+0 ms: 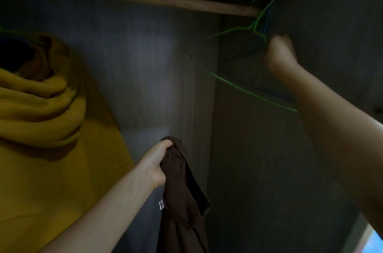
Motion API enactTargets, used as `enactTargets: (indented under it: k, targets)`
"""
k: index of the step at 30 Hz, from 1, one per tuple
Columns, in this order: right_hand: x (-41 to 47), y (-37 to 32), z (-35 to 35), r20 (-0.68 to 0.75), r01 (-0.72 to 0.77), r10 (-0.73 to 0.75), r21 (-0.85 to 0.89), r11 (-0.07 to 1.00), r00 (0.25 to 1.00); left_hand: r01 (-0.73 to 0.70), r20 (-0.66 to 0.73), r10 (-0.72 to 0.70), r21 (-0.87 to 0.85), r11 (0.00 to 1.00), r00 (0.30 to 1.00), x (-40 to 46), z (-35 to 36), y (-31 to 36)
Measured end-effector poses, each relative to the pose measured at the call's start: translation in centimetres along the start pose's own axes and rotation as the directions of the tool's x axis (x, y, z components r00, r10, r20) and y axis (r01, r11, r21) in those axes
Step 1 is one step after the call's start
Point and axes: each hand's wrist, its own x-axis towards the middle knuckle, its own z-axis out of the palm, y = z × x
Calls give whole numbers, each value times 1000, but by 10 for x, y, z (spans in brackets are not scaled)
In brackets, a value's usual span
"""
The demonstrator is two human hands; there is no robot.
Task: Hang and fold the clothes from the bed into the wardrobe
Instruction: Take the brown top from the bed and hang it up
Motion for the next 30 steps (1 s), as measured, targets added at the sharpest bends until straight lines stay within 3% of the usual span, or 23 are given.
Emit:
enactTargets:
  k: [4,7,9,10,12,13,14,17,21,26,30]
  targets:
    - [-24,-13,-8,8,14,-16,218,976,1000,-2,-7,2,-3,1000,1000,-5,-7,-1]
    - [-83,3,8,-124,117,-82,308,944,989,-3,-16,3,15,1000,1000,-5,-11,-4]
    - [-135,24,30,-177,133,-54,478,868,983,7,-25,-6,50,999,1000,-2,-11,-8]
    - [-158,34,40,-107,62,4,605,794,994,12,-30,-9,80,997,1000,0,-10,-12]
    - [-191,46,52,198,-215,90,828,518,976,13,-19,-10,157,988,1000,4,-4,-20]
    - [-200,49,55,344,-347,78,862,370,936,8,-11,-6,186,983,1000,7,0,-25]
    - [-209,52,56,430,-429,63,856,288,901,0,-10,2,207,978,1000,10,3,-30]
    - [-226,56,48,457,-471,144,878,85,878,-50,-34,62,287,957,998,20,7,-47]
    - [-229,59,9,289,-250,157,941,-226,944,-92,-51,117,351,932,992,28,13,-60]
    - [-235,62,-12,93,-61,102,958,-281,990,-89,-22,106,391,916,994,20,33,-75]
    - [-271,63,13,177,-154,98,967,-205,979,-59,13,58,368,928,998,9,49,-75]
